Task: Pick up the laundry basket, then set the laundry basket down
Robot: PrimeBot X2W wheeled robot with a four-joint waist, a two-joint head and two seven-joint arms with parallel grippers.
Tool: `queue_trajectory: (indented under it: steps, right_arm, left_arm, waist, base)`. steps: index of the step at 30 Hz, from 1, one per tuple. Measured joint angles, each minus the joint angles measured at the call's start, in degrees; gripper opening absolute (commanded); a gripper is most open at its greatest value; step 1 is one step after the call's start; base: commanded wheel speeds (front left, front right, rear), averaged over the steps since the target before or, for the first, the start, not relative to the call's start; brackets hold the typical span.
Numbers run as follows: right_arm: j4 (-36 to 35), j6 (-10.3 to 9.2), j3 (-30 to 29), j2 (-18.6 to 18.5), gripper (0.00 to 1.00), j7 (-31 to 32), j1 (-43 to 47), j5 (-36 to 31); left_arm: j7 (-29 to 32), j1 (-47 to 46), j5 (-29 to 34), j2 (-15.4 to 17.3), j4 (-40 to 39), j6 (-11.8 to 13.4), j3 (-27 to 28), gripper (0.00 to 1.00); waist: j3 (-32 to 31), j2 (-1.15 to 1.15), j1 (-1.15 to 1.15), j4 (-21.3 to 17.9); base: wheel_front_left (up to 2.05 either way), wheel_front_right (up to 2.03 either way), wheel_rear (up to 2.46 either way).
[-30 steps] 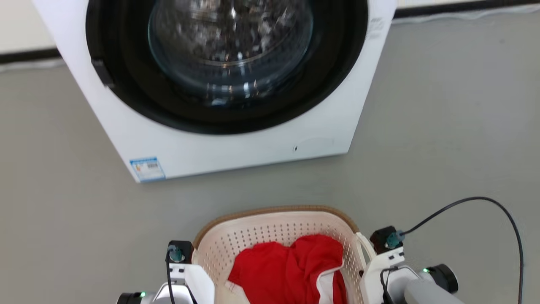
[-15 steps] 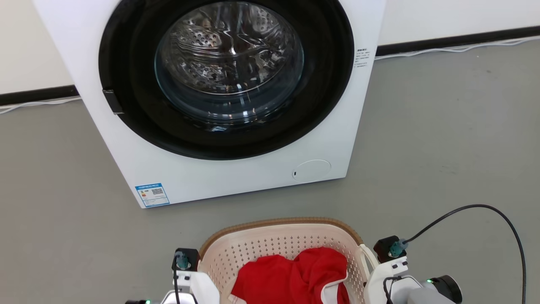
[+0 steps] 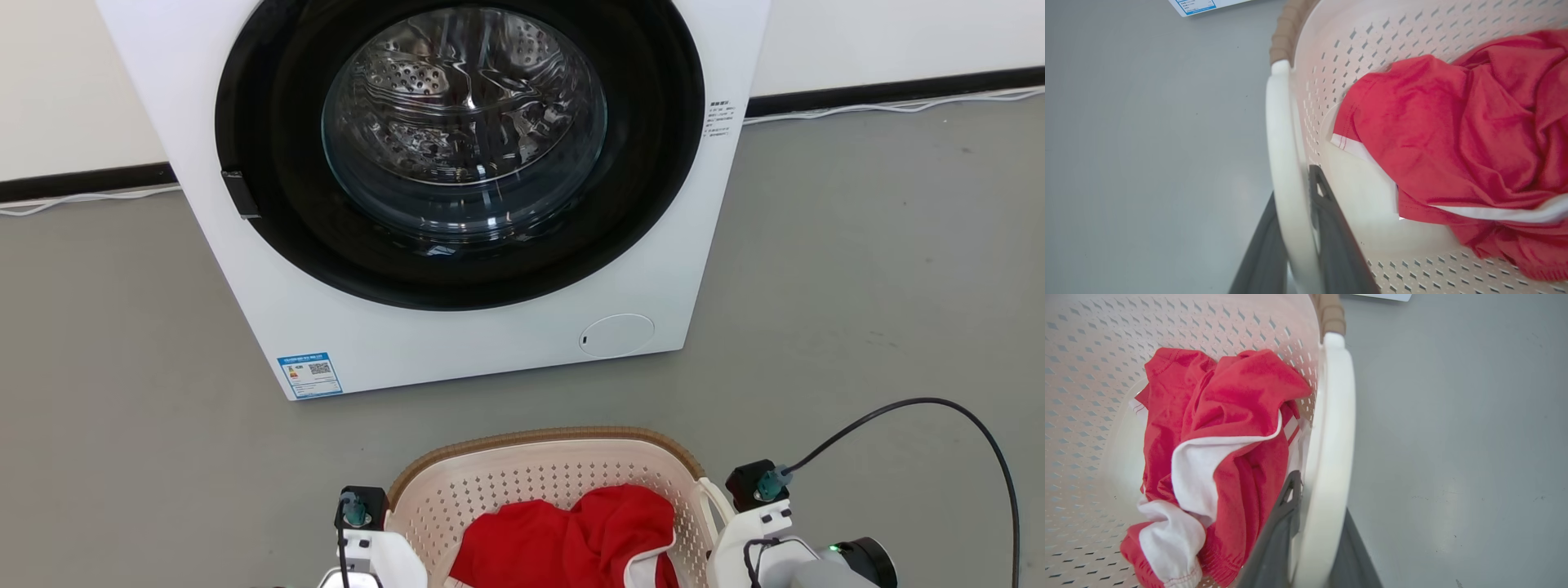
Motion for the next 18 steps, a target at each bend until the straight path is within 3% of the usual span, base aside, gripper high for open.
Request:
queue_trajectory:
  steps: [18]
  right_arm:
    - [0.43,0.05,0.09,0.1,0.0,-0.11,-0.05,0.52]
  left_arm:
    - [-0.04,-0.01,-0.86,-0.04,0.31,0.01,-1.74,0.0]
  waist:
    - [-0.31,0.0,0.0,0.9]
  base:
    - [0.0,0.0,0.0]
